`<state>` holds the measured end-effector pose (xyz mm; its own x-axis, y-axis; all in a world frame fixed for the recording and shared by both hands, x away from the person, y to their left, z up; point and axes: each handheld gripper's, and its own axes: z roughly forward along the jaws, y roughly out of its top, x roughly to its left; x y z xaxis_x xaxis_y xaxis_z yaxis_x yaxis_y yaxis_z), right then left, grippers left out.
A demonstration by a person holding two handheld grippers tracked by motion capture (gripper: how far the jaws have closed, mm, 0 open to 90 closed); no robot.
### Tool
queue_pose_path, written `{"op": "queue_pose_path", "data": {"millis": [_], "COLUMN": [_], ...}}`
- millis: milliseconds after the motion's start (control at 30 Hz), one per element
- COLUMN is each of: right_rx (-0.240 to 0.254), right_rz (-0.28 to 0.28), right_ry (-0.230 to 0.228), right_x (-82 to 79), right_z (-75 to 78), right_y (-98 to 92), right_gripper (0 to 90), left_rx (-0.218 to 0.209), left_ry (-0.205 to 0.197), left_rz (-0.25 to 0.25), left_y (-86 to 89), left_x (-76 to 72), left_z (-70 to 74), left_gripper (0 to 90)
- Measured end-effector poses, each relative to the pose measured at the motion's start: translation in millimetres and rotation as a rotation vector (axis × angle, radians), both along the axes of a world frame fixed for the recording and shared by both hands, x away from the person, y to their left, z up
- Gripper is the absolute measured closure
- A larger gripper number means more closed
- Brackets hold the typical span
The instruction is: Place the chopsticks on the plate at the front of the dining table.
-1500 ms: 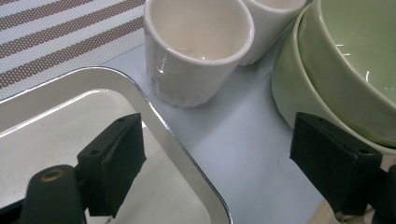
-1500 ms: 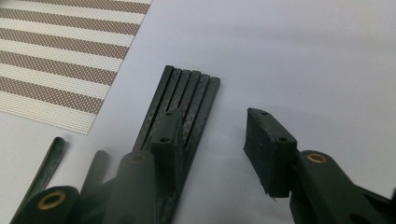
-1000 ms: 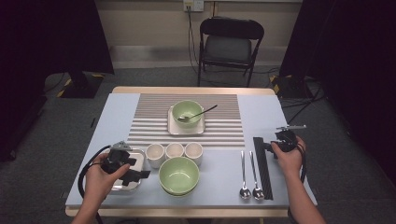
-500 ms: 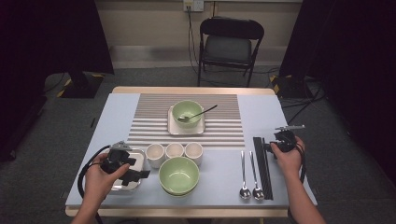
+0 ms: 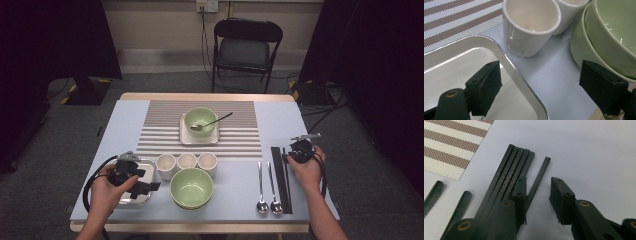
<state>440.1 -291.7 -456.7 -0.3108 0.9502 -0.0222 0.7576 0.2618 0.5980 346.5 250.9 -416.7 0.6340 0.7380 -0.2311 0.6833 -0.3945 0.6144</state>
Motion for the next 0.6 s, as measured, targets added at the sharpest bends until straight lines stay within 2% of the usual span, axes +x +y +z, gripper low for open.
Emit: {"op": "queue_pose_path", "data": {"millis": [167, 367, 600], "right_rx": [-0.014, -0.001, 0.085], "right_rz": [0.015, 0.009, -0.028], "right_ry": [-0.004, -0.005, 0.004], "right_x": [-1.1, -2.4, -2.6], "right_z": [0.5, -0.1, -2.4], "right_y": [-4.2, -9.1, -15.9], "right_gripper": [79.2, 80.7, 80.1], "left_rx": [0.000, 0.000, 0.003], "left_ry": [0.002, 0.000, -0.003], "left_rz": [-0.001, -0.002, -0.004], "left_y": [-0.3, -0.4, -1.6], "left_x": [-0.2, -0.3, -0.9], "left_z": [-0.2, 0.7, 0.8], "left_gripper": [17.4, 17.4, 17.4]}}
